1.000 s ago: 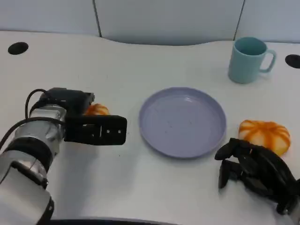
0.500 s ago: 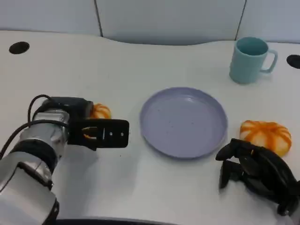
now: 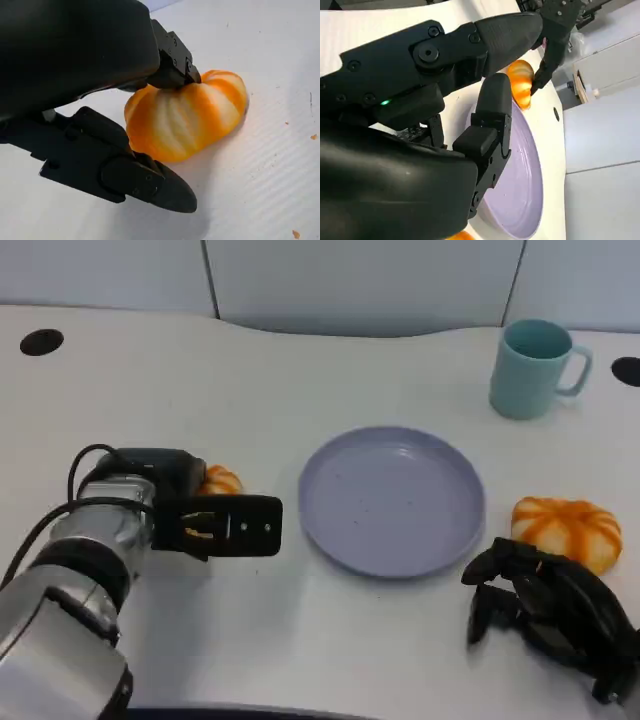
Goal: Grasp the bread from the table and place it into the plate.
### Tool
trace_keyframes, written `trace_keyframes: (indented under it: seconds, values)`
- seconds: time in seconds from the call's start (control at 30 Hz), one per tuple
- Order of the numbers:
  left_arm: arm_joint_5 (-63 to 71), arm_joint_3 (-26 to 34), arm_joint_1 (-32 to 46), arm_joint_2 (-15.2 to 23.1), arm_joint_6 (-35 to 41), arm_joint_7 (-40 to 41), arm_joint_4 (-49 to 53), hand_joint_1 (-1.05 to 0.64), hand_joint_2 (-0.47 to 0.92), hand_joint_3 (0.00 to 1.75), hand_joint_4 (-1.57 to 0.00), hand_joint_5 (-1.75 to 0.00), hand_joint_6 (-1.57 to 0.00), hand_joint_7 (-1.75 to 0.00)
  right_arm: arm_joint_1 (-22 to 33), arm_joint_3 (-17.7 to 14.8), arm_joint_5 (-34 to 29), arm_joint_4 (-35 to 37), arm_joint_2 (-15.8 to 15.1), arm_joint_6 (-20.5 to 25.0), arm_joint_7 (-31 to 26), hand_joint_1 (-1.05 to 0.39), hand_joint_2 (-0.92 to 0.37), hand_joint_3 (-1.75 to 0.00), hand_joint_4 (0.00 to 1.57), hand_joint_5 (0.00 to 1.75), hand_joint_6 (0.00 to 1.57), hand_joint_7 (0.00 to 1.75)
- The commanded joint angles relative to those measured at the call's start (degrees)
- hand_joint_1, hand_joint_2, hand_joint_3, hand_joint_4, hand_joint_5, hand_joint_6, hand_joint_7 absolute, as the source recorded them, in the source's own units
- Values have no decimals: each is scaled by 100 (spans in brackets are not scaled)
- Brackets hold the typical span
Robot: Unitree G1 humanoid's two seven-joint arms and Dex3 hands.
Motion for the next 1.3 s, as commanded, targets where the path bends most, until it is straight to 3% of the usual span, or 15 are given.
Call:
trace_keyframes:
  seconds: [0.03, 0.17, 0.2, 0.33, 0.43, 0.5, 0.6, 0.67, 0.83, 0.9, 0.93, 1.07, 1.13, 1.2, 1.3]
  values:
    - [206, -253, 166, 53, -60, 395, 86, -57, 78, 0, -79, -78, -100, -16, 282, 25, -45, 19, -20, 192, -88, -55, -92, -13, 57, 167, 70, 108]
    - [75, -120, 237, 97, -164, 645, 101, -43, 78, 0, -73, -102, -106, -22, 294, 19, -9, 37, -11, 178, -70, -54, -92, -13, 55, 167, 71, 107]
    - [61, -100, 253, 108, -189, 735, 98, -39, 78, 0, -68, -126, -105, -30, 284, 6, 10, 68, -8, 180, -53, -54, -92, -13, 55, 166, 71, 106]
    - [39, -94, 308, 125, -243, 1110, 76, -39, 79, 0, -68, -155, -100, -46, 275, 7, 30, 66, -2, 221, -51, -54, -92, -12, 56, 167, 72, 105]
    - [-44, -29, 338, 129, -323, 1181, 76, -34, 82, 2, -67, -156, -101, -40, 293, 20, 24, 23, -2, 252, -75, -53, -92, -12, 55, 167, 71, 105]
    - [-139, 53, 365, 141, -408, 1220, 69, -31, 84, 2, -70, -125, -102, -39, 318, 44, -4, -19, 3, 191, -97, -53, -92, -12, 56, 167, 72, 105]
    - [-307, 232, 407, 153, -518, 1314, 50, -32, 87, 3, -75, -101, -103, -31, 311, 19, 60, 34, 15, 158, 24, -52, -92, -14, 56, 167, 70, 106]
    - [-351, 288, 405, 162, -553, 1447, 29, -33, 89, 4, -75, -104, -103, -33, 318, 38, 32, 8, 6, 221, -54, -53, -92, -13, 57, 165, 71, 106]
    - [-521, 523, 448, 149, -826, 1995, -47, -29, 88, 4, -73, -139, -80, -97, 329, 34, 59, -28, 5, 276, -78, -52, -92, -11, 59, 163, 73, 105]
    - [-575, 575, 430, 139, -921, 2155, -71, -24, 89, 5, -71, -167, -60, -155, 310, 39, 46, 6, -4, 262, -78, -53, -92, -11, 60, 163, 73, 105]
    - [-602, 612, 404, 144, -1003, 2198, -91, -22, 89, 6, -72, -171, -58, -165, 307, 51, 20, 10, -11, 247, -112, -54, -92, -11, 60, 163, 73, 105]
    - [-698, 722, 266, 171, -1210, 2195, -156, -23, 90, 14, -79, -174, -61, -174, 309, 85, -16, -14, -30, 245, -159, -54, -92, -11, 58, 163, 73, 104]
    - [-711, 730, 219, 184, -1273, 2241, -186, -22, 64, 68, -79, -175, -60, -175, 308, 94, -7, -26, -36, 262, -141, -54, -92, -11, 58, 163, 73, 105]
    - [-687, 713, 149, 204, -1376, 2315, -243, -20, 50, 90, -78, -175, -61, -175, 304, 89, 18, -18, -36, 253, -82, -53, -92, -12, 58, 163, 72, 105]
    - [-612, 649, 76, 214, -1540, 2466, -300, -17, 47, 88, -76, -175, -61, -175, 303, 80, 25, 6, -26, 181, -39, -51, -92, -13, 58, 163, 72, 105]
